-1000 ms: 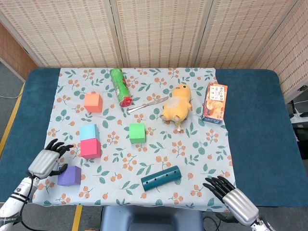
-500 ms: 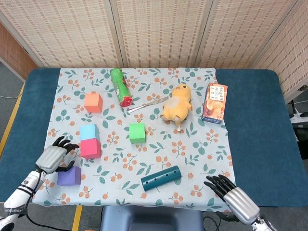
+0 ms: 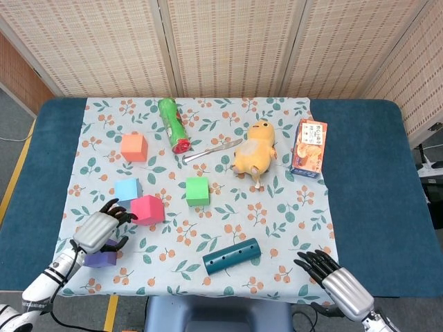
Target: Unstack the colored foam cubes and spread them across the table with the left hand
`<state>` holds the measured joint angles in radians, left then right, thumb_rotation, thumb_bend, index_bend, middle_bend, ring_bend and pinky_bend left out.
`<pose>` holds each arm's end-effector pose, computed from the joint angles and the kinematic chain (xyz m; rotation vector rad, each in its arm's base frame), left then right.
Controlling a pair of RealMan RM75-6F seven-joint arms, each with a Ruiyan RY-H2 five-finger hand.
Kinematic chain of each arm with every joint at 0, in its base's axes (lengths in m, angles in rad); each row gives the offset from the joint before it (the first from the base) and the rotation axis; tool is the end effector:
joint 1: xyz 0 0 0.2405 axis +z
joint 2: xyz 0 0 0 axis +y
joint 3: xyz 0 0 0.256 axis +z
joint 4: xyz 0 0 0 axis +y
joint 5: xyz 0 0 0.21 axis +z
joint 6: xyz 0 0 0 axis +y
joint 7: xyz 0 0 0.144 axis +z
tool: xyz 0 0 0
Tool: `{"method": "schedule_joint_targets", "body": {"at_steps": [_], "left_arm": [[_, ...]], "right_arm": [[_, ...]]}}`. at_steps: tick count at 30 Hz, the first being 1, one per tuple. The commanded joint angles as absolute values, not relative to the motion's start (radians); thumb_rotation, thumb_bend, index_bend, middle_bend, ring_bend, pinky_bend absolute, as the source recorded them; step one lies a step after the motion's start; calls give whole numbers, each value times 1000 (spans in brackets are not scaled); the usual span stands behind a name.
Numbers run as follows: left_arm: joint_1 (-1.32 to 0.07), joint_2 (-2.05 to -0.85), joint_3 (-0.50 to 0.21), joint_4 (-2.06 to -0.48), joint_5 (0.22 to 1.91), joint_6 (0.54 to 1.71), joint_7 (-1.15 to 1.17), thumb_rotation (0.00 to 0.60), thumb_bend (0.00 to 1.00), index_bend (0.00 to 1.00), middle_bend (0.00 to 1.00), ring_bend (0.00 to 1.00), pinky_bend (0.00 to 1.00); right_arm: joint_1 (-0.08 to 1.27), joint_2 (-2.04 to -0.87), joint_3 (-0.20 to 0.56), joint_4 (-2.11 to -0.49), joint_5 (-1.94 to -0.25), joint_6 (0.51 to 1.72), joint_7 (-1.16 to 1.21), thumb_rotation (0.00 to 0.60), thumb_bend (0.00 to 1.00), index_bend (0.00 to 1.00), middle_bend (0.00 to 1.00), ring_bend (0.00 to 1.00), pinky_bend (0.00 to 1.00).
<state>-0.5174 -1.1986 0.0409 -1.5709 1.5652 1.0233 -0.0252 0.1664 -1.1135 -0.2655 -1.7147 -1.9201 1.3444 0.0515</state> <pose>-0.2444 0.2670 0.0639 -2.0176 -0.9539 -0.8285 -0.2557 -0.1100 0.0845 1.9976 -1.1322 0.9634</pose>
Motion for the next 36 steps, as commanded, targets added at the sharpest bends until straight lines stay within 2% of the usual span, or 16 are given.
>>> {"method": "schedule_joint_targets", "body": {"at_steps": [1, 8, 12, 22, 27, 36], "left_arm": [[-529, -1207, 56, -1629, 1633, 1046, 7, 528, 469, 255, 332, 189, 35], [-547, -1229, 87, -1731, 1781, 1094, 59, 535, 466, 254, 326, 182, 34], [-543, -1235, 77, -1751, 1802, 1124, 112, 553, 467, 248, 314, 165, 34], [-483, -1190, 32, -1662, 1635, 1170, 117, 561, 462, 172, 291, 171, 35], [-470, -1195, 21, -1579, 1539, 1130, 86, 561, 462, 168, 308, 181, 35], [-485, -1230, 19, -1504, 1473, 1045, 73, 563, 460, 168, 324, 212, 35]], "right_arm": [[167, -1114, -265, -1713, -1918, 1342, 53, 600, 170, 0, 0, 0, 0], [171, -1114, -262, -1713, -1911, 1334, 56, 600, 170, 0, 0, 0, 0], [171, -1111, -263, -1713, -1915, 1338, 60, 600, 170, 0, 0, 0, 0], [171, -1108, -266, -1713, -1922, 1343, 67, 600, 170, 0, 0, 0, 0], [169, -1111, -267, -1715, -1924, 1343, 59, 600, 170, 0, 0, 0, 0], [168, -1112, -266, -1715, -1923, 1344, 56, 600, 170, 0, 0, 0, 0]]}}
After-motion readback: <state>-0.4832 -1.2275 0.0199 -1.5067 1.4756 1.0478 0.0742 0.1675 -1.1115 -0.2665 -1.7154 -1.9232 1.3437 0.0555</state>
